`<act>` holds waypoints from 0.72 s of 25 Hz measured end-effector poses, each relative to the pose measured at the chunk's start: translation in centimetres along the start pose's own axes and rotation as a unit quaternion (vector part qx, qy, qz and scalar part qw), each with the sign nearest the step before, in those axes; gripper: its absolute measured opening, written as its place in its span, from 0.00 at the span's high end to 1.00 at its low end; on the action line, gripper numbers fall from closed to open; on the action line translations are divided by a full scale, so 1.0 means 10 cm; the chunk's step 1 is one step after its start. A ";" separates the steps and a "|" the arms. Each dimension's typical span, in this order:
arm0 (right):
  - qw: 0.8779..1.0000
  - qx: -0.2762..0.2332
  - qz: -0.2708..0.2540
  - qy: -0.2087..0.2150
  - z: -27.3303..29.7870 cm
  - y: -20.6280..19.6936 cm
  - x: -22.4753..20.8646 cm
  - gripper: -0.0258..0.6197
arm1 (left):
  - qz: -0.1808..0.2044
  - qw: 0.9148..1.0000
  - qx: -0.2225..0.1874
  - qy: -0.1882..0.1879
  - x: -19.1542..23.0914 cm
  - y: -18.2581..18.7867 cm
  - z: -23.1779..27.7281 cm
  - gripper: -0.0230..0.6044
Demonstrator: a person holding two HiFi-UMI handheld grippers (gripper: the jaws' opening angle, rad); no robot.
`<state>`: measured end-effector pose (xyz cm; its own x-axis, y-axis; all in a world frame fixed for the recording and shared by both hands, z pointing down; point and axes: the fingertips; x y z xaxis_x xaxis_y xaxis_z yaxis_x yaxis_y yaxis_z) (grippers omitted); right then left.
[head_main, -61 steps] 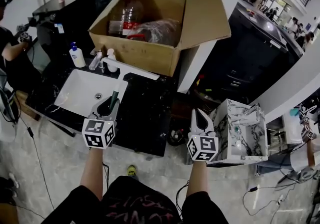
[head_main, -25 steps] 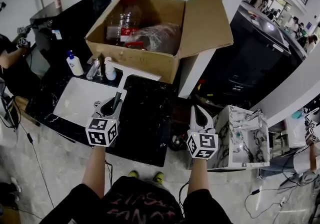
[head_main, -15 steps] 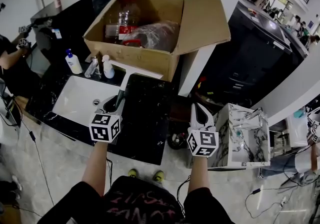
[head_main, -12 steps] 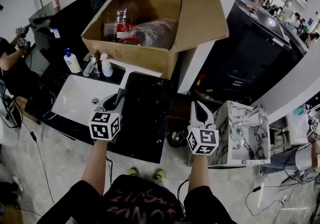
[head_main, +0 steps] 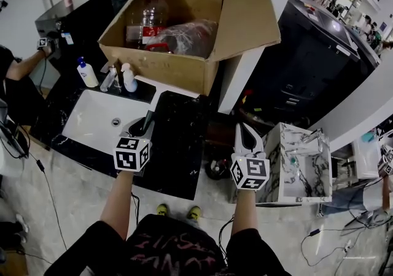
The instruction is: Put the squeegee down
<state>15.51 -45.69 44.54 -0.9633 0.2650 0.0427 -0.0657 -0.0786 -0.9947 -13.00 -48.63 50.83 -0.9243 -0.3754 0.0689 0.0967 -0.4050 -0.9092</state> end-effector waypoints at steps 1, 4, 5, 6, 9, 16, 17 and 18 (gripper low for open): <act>1.000 0.001 0.000 0.001 0.00 -0.01 0.00 0.95 | 0.000 1.000 0.004 0.000 0.00 -0.03 0.02 0.80; 1.000 0.003 0.002 0.003 0.01 -0.03 -0.01 0.95 | 0.000 1.000 0.017 0.000 -0.03 -0.12 0.07 0.80; 1.000 0.003 0.003 0.003 0.01 -0.03 -0.01 0.95 | 0.000 1.000 0.022 -0.001 -0.04 -0.16 0.09 0.80; 1.000 0.004 0.004 0.003 0.01 -0.04 -0.01 0.95 | 0.000 1.000 0.027 -0.001 -0.05 -0.20 0.10 0.80; 1.000 0.005 0.004 0.004 0.03 -0.05 -0.02 0.95 | 0.000 0.999 0.041 -0.001 -0.06 -0.30 0.14 0.80; 1.000 0.015 0.005 0.007 0.05 -0.12 -0.03 0.95 | -0.009 0.997 0.073 -0.002 -0.10 -0.57 0.22 0.80; 1.000 0.016 0.006 0.006 0.05 -0.13 -0.03 0.95 | -0.012 0.997 0.076 -0.002 -0.10 -0.60 0.23 0.80; 1.000 0.016 0.006 0.006 0.05 -0.14 -0.04 0.95 | -0.014 0.997 0.078 -0.002 -0.11 -0.64 0.24 0.80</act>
<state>15.87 -46.15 45.95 -0.9607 0.2759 0.0291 -0.0625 -0.1131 -0.9916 -11.75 -47.63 57.51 -0.9259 -0.3653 0.0963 0.1269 -0.5409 -0.8314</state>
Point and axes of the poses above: the fingertips, and each gripper's own axes: z forward along the fingers, x to its left, y out of its top, and after that the axes turned 3 degrees about x, right-handed
